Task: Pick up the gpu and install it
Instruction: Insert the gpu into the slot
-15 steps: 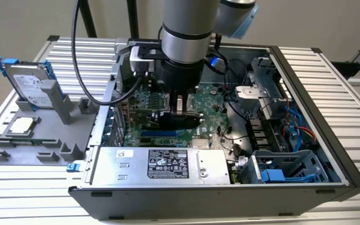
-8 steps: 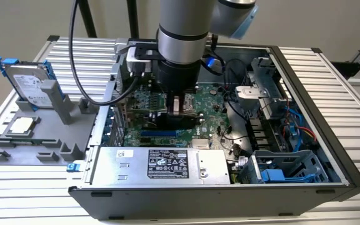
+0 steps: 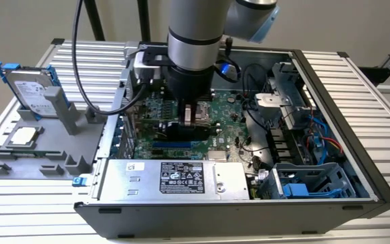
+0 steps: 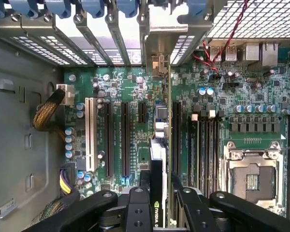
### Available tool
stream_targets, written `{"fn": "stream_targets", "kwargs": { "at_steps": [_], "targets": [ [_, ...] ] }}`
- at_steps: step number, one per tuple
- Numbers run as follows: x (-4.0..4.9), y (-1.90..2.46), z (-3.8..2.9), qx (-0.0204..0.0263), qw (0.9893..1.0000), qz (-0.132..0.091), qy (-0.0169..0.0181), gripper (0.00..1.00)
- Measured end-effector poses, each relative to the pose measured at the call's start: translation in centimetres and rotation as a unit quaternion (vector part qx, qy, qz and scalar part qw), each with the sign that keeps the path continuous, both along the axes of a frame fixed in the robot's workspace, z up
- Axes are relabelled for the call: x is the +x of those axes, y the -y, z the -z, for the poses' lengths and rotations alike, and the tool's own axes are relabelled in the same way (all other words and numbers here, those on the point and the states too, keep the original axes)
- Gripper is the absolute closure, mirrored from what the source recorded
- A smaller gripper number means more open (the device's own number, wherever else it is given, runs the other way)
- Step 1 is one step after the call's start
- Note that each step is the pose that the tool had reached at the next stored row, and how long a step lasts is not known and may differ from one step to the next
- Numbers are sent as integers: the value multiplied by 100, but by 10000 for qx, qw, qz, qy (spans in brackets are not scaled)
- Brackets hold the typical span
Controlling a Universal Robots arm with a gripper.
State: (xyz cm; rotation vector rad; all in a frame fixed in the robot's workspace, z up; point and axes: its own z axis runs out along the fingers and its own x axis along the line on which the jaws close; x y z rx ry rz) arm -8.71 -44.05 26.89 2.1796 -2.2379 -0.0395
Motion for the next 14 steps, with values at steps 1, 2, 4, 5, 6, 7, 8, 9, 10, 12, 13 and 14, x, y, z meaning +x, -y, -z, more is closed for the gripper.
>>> {"fn": "stream_targets", "kwargs": {
  "at_steps": [1, 2, 4, 5, 6, 7, 8, 9, 10, 12, 13, 14],
  "targets": [
    [-5, 0, 5, 1, 10000, 0, -1, 100],
    [-10, 0, 10, 1, 10000, 0, -3, 100],
    [-20, 0, 18, 0, 10000, 0, -6, 100],
    [-25, 0, 23, 0, 10000, 0, -8, 100],
    [-30, 0, 28, 1, 10000, 0, -10, 100],
    [-34, 0, 33, 1, 10000, 0, -12, 100],
    [-37, 0, 36, 0, 10000, 0, -13, 100],
    [-41, 0, 41, 0, 10000, 0, -16, 100],
    [-41, 0, 43, 0, 10000, -1, -17, 100],
    [-42, 0, 47, -1, 10000, -1, -21, 100],
    [-43, 0, 49, 0, 10000, 0, -22, 100],
    [-43, 0, 51, 0, 10000, 0, -23, 100]
  ]
}}
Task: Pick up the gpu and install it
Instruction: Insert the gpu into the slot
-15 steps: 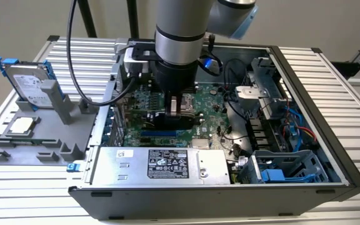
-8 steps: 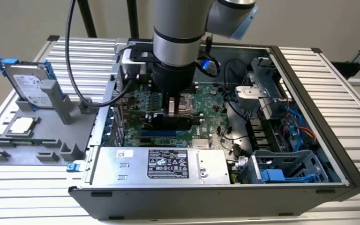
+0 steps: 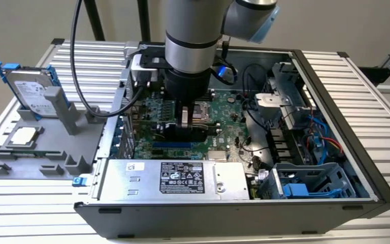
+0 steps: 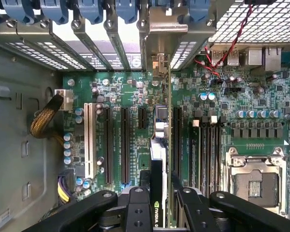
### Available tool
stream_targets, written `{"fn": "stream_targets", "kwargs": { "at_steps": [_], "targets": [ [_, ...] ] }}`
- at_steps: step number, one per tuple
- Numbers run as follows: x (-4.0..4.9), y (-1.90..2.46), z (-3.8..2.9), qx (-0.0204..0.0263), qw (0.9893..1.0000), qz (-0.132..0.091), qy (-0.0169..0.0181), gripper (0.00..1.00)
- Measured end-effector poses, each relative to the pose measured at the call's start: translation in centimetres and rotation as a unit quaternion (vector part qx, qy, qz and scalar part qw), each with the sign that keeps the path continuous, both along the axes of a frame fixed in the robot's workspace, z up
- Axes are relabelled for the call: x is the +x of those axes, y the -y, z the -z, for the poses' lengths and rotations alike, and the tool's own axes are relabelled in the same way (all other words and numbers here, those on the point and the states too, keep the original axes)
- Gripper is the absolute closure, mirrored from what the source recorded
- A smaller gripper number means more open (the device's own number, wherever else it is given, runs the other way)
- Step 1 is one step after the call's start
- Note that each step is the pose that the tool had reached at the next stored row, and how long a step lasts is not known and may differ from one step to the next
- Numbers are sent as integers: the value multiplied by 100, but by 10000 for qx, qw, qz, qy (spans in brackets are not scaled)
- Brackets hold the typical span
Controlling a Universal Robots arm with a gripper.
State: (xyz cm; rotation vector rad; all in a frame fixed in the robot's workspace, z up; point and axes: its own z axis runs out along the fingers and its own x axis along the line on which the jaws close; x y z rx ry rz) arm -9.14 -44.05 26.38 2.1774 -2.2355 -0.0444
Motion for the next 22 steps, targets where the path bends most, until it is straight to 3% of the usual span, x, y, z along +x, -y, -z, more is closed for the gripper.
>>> {"fn": "stream_targets", "kwargs": {
  "at_steps": [6, 22],
  "targets": [
    [0, 0, 3, 0, 10000, 0, -3, 100],
    [-29, -10, 85, -1, 10000, 1, -3, 100]
  ]
}}
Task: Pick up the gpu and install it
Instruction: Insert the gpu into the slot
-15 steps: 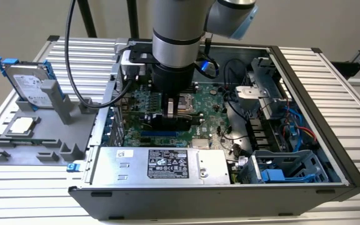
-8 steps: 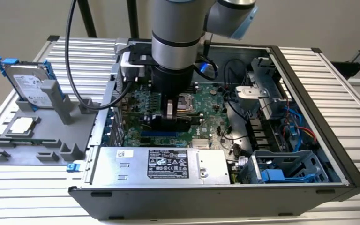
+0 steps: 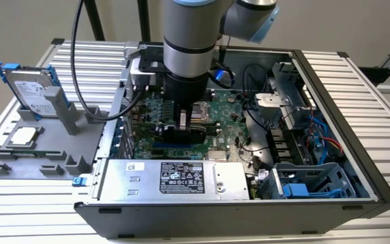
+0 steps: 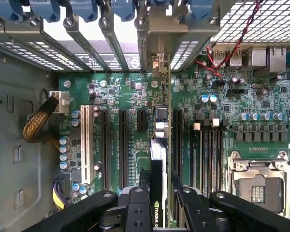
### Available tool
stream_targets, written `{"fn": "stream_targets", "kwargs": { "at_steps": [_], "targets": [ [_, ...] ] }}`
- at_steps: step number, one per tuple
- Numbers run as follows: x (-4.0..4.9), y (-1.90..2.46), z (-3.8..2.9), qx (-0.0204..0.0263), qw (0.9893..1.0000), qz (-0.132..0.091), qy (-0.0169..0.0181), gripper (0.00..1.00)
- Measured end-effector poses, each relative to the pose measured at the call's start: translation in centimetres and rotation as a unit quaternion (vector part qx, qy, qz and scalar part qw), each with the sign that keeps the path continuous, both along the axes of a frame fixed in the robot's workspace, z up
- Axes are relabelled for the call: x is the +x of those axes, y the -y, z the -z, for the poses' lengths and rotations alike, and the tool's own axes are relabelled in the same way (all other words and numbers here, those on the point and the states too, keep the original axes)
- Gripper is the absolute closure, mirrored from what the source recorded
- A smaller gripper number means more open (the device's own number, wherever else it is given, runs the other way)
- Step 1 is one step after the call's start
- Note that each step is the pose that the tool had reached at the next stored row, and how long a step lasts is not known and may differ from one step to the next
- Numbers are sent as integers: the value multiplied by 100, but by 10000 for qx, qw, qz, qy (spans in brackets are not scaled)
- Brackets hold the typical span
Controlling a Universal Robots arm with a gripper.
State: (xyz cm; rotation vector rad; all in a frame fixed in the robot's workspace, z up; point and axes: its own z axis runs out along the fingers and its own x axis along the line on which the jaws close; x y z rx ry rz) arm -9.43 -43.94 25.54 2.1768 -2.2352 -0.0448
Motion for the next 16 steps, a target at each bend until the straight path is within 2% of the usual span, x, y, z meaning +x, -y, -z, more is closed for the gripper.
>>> {"fn": "stream_targets", "kwargs": {
  "at_steps": [16],
  "targets": [
    [-24, -4, 34, 2, 10000, 0, 1, 100]
  ]
}}
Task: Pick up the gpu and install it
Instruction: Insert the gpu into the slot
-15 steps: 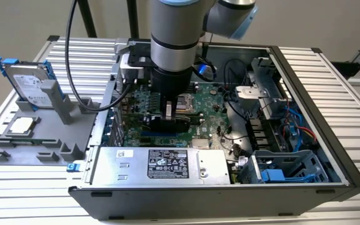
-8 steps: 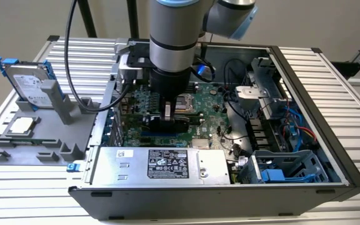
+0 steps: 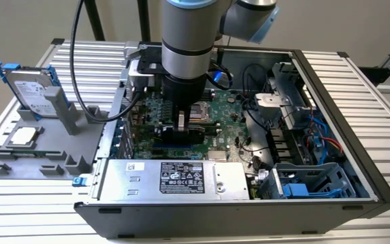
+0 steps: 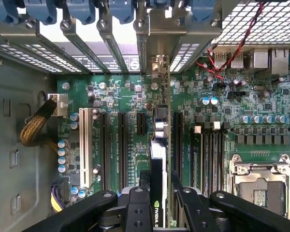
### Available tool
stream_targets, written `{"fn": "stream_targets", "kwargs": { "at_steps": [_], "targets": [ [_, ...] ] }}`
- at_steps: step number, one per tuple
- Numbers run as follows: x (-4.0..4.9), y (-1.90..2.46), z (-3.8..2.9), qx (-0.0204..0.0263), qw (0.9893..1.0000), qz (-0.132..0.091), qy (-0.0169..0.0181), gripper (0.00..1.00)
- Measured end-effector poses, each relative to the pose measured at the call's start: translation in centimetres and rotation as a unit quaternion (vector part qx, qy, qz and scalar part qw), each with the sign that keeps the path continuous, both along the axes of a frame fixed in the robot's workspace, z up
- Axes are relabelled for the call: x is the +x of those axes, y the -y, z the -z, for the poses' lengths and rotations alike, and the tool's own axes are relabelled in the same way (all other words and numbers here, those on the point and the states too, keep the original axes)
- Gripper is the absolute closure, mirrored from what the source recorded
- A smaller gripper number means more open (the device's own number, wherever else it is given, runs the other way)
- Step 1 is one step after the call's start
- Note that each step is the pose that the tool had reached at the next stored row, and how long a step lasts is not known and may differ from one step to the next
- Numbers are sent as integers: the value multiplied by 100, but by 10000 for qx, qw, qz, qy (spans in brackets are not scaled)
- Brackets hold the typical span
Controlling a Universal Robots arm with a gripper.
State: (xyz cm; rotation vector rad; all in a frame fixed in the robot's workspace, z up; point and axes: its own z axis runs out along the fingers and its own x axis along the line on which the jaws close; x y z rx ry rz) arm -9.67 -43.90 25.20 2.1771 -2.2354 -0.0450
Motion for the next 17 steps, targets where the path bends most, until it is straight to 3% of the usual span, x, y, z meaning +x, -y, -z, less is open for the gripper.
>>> {"fn": "stream_targets", "kwargs": {
  "at_steps": [17],
  "targets": [
    [-9, 5, -16, -1, 10000, 8, 0, 100]
  ]
}}
